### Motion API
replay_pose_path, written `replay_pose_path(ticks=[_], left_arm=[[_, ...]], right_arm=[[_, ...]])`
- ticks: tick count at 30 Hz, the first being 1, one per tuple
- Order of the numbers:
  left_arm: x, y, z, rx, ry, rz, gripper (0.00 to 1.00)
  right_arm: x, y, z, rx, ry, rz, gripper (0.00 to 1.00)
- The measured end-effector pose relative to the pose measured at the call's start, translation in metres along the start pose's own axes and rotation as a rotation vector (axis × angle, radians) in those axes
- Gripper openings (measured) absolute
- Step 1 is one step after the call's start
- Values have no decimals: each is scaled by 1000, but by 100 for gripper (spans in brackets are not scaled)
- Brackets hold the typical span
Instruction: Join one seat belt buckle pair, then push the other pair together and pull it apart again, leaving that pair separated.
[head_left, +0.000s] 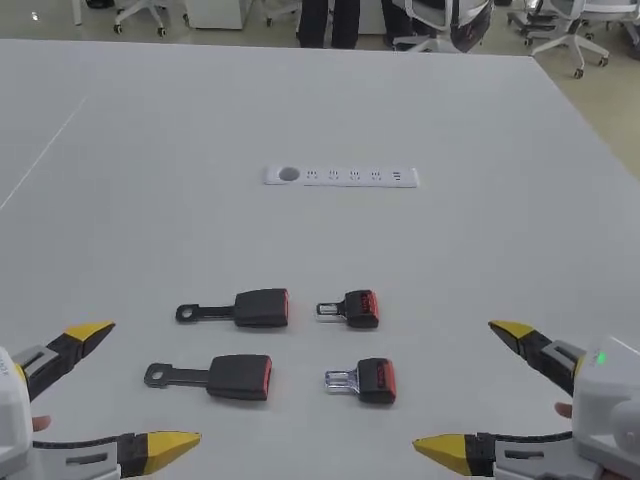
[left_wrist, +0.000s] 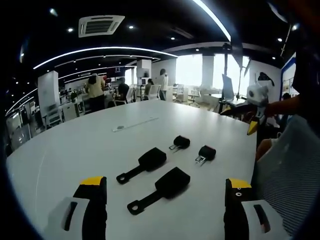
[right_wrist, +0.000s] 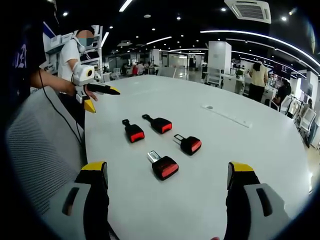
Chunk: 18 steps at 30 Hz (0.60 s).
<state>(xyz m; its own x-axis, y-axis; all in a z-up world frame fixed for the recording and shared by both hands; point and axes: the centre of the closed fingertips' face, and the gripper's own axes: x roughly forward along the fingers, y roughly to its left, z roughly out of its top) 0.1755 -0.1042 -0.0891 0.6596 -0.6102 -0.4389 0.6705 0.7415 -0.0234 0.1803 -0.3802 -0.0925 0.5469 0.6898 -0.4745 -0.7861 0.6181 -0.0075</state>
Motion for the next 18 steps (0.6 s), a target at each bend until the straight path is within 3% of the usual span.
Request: replay_pose_path(ticks=[18], left_arm=[[-1, 1, -1, 3, -1, -5, 100]], right_arm=[[0, 3, 1, -5, 3, 0, 100]])
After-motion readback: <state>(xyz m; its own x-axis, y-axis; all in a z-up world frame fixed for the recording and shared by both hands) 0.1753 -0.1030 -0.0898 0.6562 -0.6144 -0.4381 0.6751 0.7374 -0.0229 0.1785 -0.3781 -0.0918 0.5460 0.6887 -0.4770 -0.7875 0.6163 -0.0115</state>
